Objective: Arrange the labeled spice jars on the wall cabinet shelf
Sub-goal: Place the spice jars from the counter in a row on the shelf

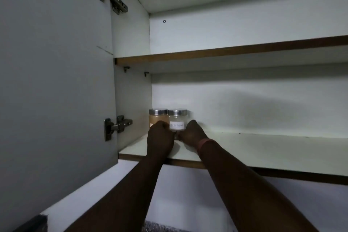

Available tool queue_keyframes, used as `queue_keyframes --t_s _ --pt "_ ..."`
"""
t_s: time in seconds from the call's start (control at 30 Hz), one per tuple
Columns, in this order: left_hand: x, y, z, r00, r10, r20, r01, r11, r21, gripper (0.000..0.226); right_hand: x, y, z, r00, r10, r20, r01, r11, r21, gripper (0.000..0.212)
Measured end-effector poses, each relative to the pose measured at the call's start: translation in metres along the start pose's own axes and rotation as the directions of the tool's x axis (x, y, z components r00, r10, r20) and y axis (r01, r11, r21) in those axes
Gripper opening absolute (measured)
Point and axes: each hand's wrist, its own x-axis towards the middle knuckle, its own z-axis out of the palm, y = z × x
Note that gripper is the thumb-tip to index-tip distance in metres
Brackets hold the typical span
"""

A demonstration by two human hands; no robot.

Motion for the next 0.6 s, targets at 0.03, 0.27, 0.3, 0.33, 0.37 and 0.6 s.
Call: queue_keyframes --t_s 0.03,0.27,0.3,0.33,0.37,0.6 --pt "-0.005 0.003 -0.001 1.0 0.025 0.003 -0.025 1.0 0.008 0.025 -0.008 -0.003 -0.001 1.0 -0.013 -0.024 0.013 1.0 -0.023 0.061" --pt "-0.046 0.018 -0.005 0.992 0.13 -0.003 -0.13 0.987 -0.097 0.031 -0.067 -0.007 -0.012 0.959 -0.244 -0.146 0.218 0.96 -0.173 0.024" --pt "-0.054 0.018 -0.006 0.99 0.143 0.011 -0.141 0.985 -0.095 0.031 -0.076 -0.004 -0.014 0.955 -0.256 -0.153 0.23 0.959 -0.167 0.022" --pt "-0.061 0.018 -0.007 0.986 0.162 0.024 -0.159 0.983 -0.088 0.031 -0.084 -0.002 -0.015 0.952 -0.264 -0.156 0.241 0.959 -0.15 0.021" --pt "-0.069 0.019 -0.01 0.982 0.185 0.038 -0.181 0.98 -0.079 0.03 -0.096 0.0 -0.016 0.951 -0.268 -0.155 0.249 0.96 -0.131 0.022" --pt "-0.129 0.024 -0.044 0.955 0.291 0.063 -0.285 0.954 -0.094 0.033 -0.176 0.002 -0.027 0.867 -0.391 -0.31 0.305 0.907 -0.29 0.025"
